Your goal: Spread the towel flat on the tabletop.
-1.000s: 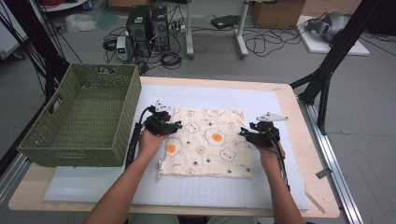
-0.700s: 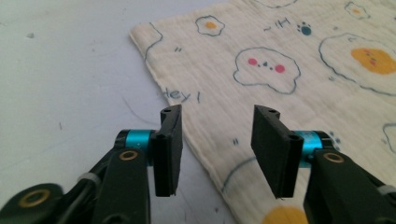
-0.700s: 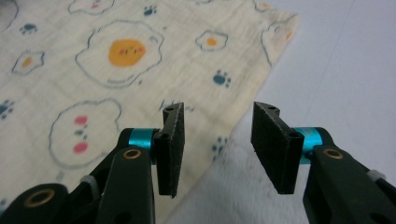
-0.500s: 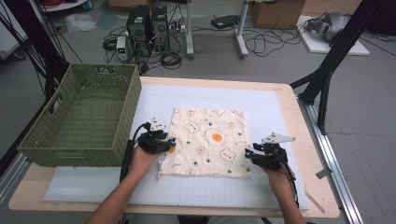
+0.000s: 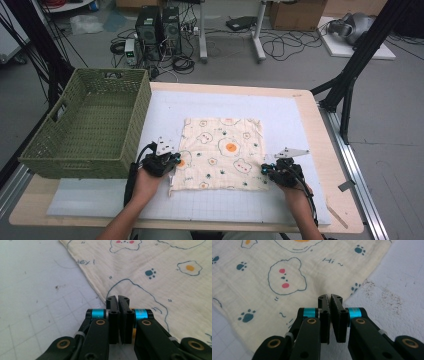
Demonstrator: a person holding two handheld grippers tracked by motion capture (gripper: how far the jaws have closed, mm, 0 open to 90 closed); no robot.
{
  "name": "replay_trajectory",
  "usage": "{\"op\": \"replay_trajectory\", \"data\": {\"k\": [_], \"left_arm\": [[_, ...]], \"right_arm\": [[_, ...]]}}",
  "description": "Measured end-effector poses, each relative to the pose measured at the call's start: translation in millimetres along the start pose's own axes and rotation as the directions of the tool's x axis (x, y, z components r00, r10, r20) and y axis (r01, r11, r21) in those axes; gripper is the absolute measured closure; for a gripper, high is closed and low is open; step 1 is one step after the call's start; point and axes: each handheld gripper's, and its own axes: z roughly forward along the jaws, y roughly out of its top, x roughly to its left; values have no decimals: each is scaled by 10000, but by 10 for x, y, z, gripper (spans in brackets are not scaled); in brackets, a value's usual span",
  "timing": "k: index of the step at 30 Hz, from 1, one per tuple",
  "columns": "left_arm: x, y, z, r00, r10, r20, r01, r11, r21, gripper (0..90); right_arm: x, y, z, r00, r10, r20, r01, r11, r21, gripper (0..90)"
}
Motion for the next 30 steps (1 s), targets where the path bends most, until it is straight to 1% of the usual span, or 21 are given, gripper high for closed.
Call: {"op": "replay_trajectory", "data": {"k": [1, 3, 6, 7, 9, 10, 11, 12, 13, 14, 15, 16, 17, 18, 19, 20, 21, 24, 25, 27, 30], "left_arm": [[6, 5, -8, 10000, -47, 51, 46, 10000, 25, 871], [9, 4, -17, 9997, -69, 248, 67, 9999, 102, 871], [-11, -7, -29, 9988, -120, 465, 114, 9999, 120, 871], [-12, -4, -36, 9986, -78, 520, 70, 9999, 150, 870], [-6, -3, -45, 9972, -267, 693, 259, 9996, 126, 862], [0, -8, -55, 9971, -332, 678, 333, 9994, -11, 836], [15, -9, -68, 9970, -377, 671, 388, 9991, -141, 776], [37, -8, -82, 9967, -439, 690, 459, 9985, -281, 722], [59, -7, -97, 9966, -545, 618, 576, 9971, -491, 662], [87, -6, -113, 9961, -662, 575, 705, 9946, -767, 581], [117, -2, -128, 9945, -808, 667, 874, 9910, -1019, 519], [144, -1, -141, 9924, -961, 775, 1056, 9859, -1298, 483], [167, 1, -152, 9903, -1078, 880, 1206, 9804, -1560, 444], [181, 2, -159, 9874, -1183, 1052, 1359, 9741, -1806, 403], [188, 4, -165, 9848, -1189, 1262, 1429, 9689, -2019, 378], [187, 8, -174, 9841, -1060, 1426, 1361, 9656, -2217, 361], [180, 15, -185, 9850, -926, 1456, 1262, 9622, -2414, 339], [167, 43, -212, 9842, -820, 1571, 1262, 9467, -2963, 247], [169, 48, -216, 9824, -815, 1679, 1307, 9428, -3068, 222], [170, 50, -221, 9818, -770, 1738, 1302, 9387, -3193, 183], [168, 48, -216, 9829, -721, 1694, 1232, 9414, -3140, 182]], "right_arm": [[0, 5, -7, 10000, -34, 2, 34, 10000, 68, 859], [9, 17, -40, 9994, -264, 202, 260, 9994, 217, 861], [9, 1, -108, 9987, -398, 325, 384, 9984, 415, 862], [9, -12, -123, 9989, -334, 331, 319, 9985, 456, 862], [5, -38, -125, 9996, -238, 137, 230, 9981, 579, 852], [7, -44, -137, 9995, -267, 145, 258, 9981, 566, 809], [6, -44, -151, 9992, -297, 256, 285, 9985, 466, 763], [-1, -40, -171, 9990, -315, 311, 307, 9991, 280, 682], [-10, -35, -193, 9988, -263, 422, 264, 9997, -18, 603], [-24, -31, -217, 9982, -220, 554, 240, 9991, -352, 539], [-37, -25, -242, 9974, -240, 683, 287, 9973, -682, 436], [-43, -17, -265, 9959, -234, 870, 322, 9944, -1007, 347], [-50, -11, -292, 9951, -268, 953, 391, 9908, -1295, 310], [-58, -4, -314, 9946, -369, 973, 522, 9858, -1596, 297], [-56, 3, -338, 9938, -416, 1029, 597, 9820, -1793, 268], [-55, 10, -354, 9925, -502, 1117, 714, 9781, -1955, 237], [-55, 17, -367, 9917, -555, 1159, 787, 9754, -2059, 214], [-41, 27, -401, 9928, -660, 1002, 884, 9670, -2388, 157], [-37, 30, -411, 9939, -658, 886, 864, 9635, -2534, 133], [-29, 38, -434, 9938, -804, 765, 987, 9555, -2780, 119], [-26, 52, -455, 9932, -863, 780, 1061, 9471, -3029, 113]]}}
